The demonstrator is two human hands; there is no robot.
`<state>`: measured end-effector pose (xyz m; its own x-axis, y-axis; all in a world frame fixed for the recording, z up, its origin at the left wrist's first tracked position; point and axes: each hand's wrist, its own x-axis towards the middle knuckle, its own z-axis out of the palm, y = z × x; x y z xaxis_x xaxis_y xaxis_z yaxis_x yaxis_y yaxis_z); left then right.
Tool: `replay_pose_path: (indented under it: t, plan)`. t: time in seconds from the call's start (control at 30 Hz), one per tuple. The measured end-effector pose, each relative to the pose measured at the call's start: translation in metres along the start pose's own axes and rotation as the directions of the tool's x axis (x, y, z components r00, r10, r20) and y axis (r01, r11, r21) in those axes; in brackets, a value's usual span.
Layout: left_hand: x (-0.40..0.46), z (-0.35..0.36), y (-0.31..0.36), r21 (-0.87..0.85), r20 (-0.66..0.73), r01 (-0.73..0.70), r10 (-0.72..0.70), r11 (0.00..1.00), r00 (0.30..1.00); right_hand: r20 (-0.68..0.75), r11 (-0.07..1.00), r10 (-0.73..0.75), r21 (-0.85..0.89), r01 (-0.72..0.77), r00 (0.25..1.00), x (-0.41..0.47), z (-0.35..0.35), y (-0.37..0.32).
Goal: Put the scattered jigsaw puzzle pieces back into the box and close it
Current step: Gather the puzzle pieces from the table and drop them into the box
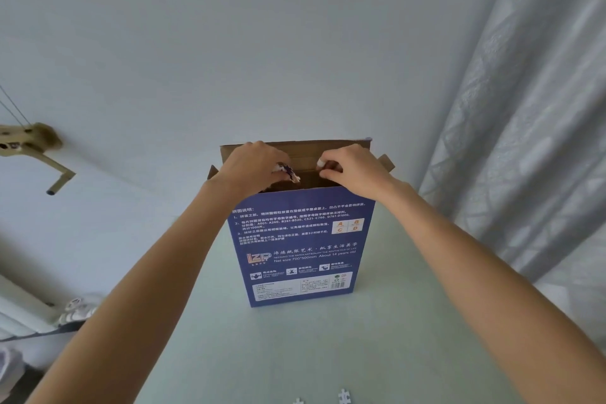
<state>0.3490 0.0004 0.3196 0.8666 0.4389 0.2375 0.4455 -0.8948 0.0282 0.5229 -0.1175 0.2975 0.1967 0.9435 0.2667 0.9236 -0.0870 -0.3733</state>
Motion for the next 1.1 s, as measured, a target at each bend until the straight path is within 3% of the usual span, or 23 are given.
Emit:
replay_pose_path:
  t: [0.13,0.27,0.33,0.4,0.5,0.57,0.63,0.8,0.93,1.03,1.1]
  plan:
    - [0.004,0.007,-0.005,-0.137,0.087,0.038,-0.026,0.990,0.996,-0.035,1.000,-0.004,-0.015,0.004,0.999,-0.007,0.003,-0.002]
    - [0.001,0.014,-0.008,-0.192,0.047,0.030,-0.021,0.981,0.999,-0.060,0.999,-0.025,-0.046,0.022,0.998,-0.012,0.003,-0.005]
    - [-0.005,0.019,-0.007,-0.209,-0.061,-0.014,0.001,0.978,0.998,-0.118,0.996,-0.069,-0.063,0.062,0.991,-0.016,0.004,-0.008]
    - [-0.015,0.025,-0.005,-0.166,-0.259,-0.121,0.075,0.979,0.963,-0.236,0.990,-0.133,-0.084,0.116,0.963,-0.024,0.005,-0.013]
    - [-0.034,0.035,0.001,-0.005,-0.530,-0.256,0.215,0.967,0.820,-0.409,0.978,-0.209,-0.107,0.180,0.888,-0.047,0.011,-0.023]
    - [-0.045,0.044,0.003,0.039,-0.612,-0.278,0.243,0.960,0.752,-0.477,0.977,-0.214,-0.085,0.197,0.852,-0.071,0.020,-0.029]
    - [-0.053,0.051,0.003,0.011,-0.637,-0.276,0.220,0.961,0.739,-0.515,0.982,-0.171,-0.015,0.191,0.840,-0.100,0.036,-0.034]
    - [-0.061,0.051,0.014,-0.161,-0.558,-0.273,0.140,0.948,0.818,-0.423,0.991,-0.043,0.096,0.092,0.905,-0.163,0.081,-0.035]
    - [-0.092,0.068,0.041,-0.301,-0.404,-0.159,0.025,0.940,0.914,-0.242,0.996,0.010,0.091,0.013,0.970,-0.195,0.106,-0.028]
    - [-0.135,0.106,0.058,-0.396,-0.170,0.016,-0.090,0.918,0.981,-0.099,0.993,0.083,0.093,-0.074,0.992,-0.223,0.131,-0.019]
    - [-0.162,0.133,0.065,-0.414,0.024,0.149,-0.153,0.898,0.988,0.016,0.985,0.137,0.107,-0.138,0.990,-0.241,0.147,-0.013]
